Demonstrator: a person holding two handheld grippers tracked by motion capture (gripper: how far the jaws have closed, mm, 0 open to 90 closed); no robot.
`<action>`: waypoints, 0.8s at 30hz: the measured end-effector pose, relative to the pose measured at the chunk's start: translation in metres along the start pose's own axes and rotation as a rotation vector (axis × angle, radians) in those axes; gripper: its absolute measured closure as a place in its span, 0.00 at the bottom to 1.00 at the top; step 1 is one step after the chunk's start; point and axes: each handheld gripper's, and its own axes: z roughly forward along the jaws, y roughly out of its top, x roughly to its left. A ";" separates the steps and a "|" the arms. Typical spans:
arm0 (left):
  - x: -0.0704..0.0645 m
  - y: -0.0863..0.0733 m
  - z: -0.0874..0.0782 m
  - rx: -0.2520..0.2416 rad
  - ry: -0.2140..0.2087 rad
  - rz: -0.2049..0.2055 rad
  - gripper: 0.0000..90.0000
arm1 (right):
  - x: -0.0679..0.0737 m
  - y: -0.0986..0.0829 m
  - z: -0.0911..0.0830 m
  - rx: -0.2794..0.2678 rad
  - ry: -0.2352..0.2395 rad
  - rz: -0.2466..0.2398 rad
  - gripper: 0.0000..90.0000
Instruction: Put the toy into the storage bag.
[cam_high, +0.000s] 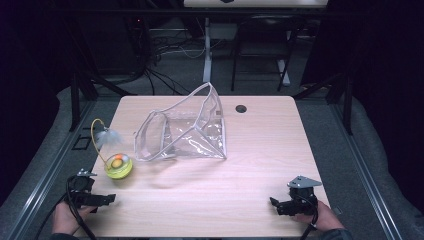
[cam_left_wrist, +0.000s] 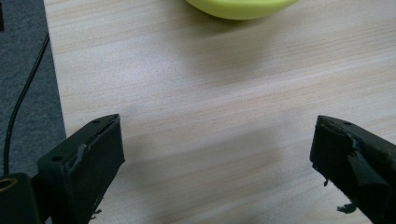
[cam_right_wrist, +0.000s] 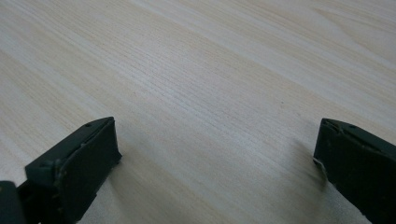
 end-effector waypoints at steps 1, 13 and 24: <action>0.000 0.000 0.000 -0.005 0.001 -0.002 0.03 | 0.000 0.000 0.000 0.001 0.001 -0.001 0.00; 0.002 0.002 -0.008 -0.065 -0.003 -0.005 0.00 | 0.000 0.000 0.000 0.000 0.001 -0.001 0.00; -0.007 0.013 -0.019 -0.167 0.010 0.035 0.00 | 0.000 0.000 0.000 0.000 0.000 0.000 0.00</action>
